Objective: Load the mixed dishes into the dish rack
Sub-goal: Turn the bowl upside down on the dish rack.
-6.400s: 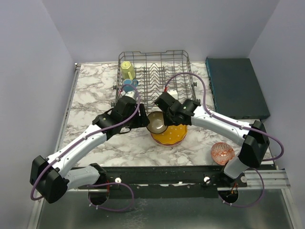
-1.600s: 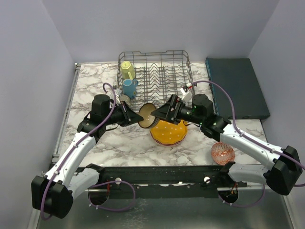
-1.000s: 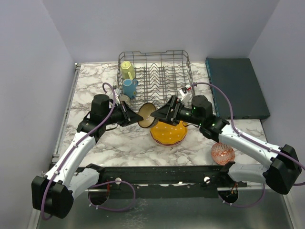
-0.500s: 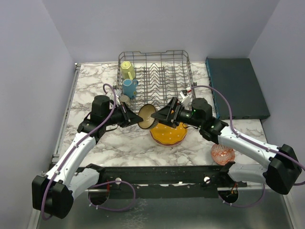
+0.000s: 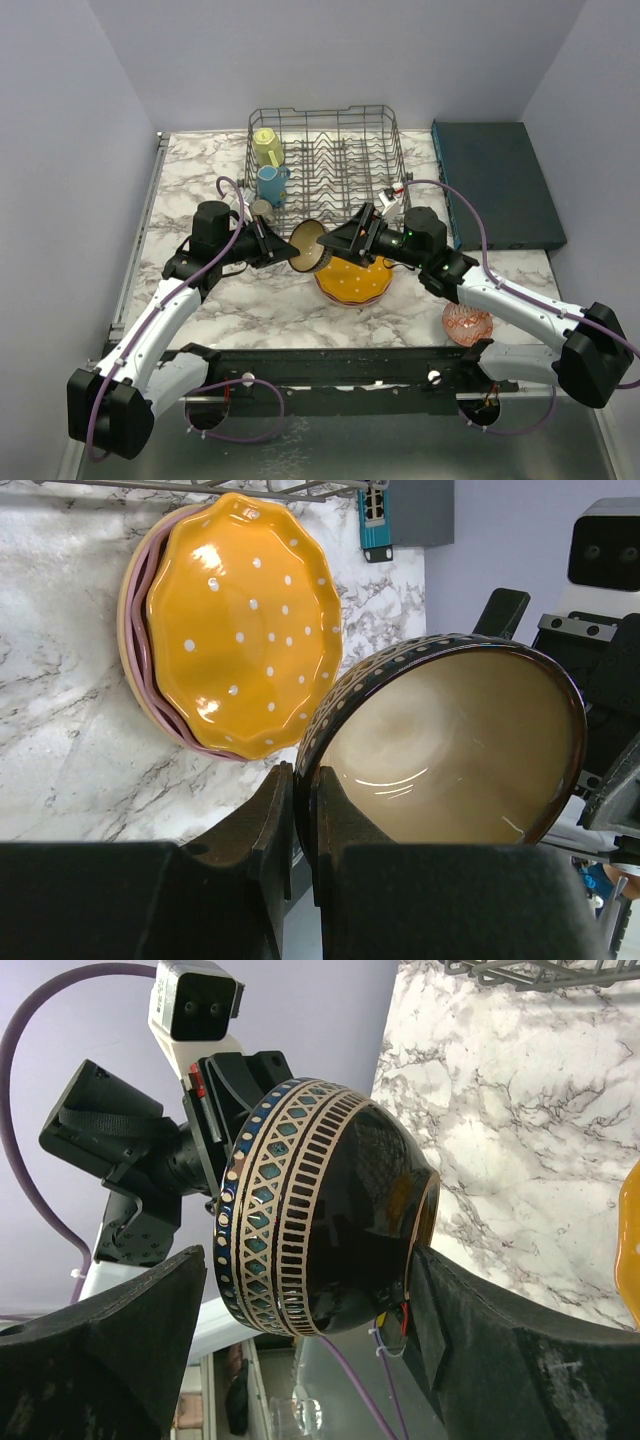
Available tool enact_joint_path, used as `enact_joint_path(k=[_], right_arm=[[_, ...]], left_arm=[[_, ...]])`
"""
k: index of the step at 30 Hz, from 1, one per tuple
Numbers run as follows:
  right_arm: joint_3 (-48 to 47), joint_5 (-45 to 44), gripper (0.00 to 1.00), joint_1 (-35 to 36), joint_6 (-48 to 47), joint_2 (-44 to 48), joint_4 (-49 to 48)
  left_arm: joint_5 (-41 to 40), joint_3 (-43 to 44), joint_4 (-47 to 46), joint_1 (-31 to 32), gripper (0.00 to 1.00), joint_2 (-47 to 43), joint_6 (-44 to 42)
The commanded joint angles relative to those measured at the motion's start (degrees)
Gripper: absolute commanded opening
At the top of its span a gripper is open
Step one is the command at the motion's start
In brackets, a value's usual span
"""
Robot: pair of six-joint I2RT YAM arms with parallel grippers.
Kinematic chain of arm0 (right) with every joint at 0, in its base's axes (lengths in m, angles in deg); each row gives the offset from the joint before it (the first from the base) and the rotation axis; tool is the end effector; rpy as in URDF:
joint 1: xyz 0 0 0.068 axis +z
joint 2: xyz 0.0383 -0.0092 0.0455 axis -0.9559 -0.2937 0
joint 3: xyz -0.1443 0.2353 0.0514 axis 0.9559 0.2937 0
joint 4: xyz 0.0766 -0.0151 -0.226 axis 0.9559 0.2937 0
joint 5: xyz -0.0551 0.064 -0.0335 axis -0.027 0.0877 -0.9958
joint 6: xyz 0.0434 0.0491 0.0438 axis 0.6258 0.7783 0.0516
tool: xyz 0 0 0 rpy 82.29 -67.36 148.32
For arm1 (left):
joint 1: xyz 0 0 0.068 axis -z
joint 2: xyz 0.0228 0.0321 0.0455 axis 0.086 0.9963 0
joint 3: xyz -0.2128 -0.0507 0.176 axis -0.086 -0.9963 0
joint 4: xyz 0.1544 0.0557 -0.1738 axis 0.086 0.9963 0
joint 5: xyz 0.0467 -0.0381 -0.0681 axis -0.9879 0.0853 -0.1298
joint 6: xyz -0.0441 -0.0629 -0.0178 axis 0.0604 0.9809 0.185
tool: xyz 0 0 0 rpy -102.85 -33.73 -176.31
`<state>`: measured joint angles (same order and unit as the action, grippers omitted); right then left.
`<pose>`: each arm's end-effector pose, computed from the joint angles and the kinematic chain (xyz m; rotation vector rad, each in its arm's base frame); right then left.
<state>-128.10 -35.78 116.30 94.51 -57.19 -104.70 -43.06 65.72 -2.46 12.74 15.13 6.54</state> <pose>0.1874 0.2088 0.3039 0.1335 2.0669 1.6304 0.1844 -0.1007 0.2791 -0.1836 2.2630 -1.3208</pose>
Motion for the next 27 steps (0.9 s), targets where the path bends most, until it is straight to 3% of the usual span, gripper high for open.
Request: enact_joint_path(k=[1, 17, 27], right_arm=[[0.28, 0.00, 0.86, -0.25, 0.51, 0.23, -2.77], [0.30, 0.11, 0.84, -0.28, 1.16, -0.86, -4.10], [-0.32, 0.02, 0.74, -0.25, 0.61, -1.58, -3.81]], left_arm=[[0.43, -0.12, -2.26, -0.35, 0.00, -1.74, -1.11], [-0.85, 0.87, -0.21, -0.31, 0.00, -0.86, -2.65], [-1.36, 1.77, 0.76, -0.35, 0.00, -0.40, -3.60]])
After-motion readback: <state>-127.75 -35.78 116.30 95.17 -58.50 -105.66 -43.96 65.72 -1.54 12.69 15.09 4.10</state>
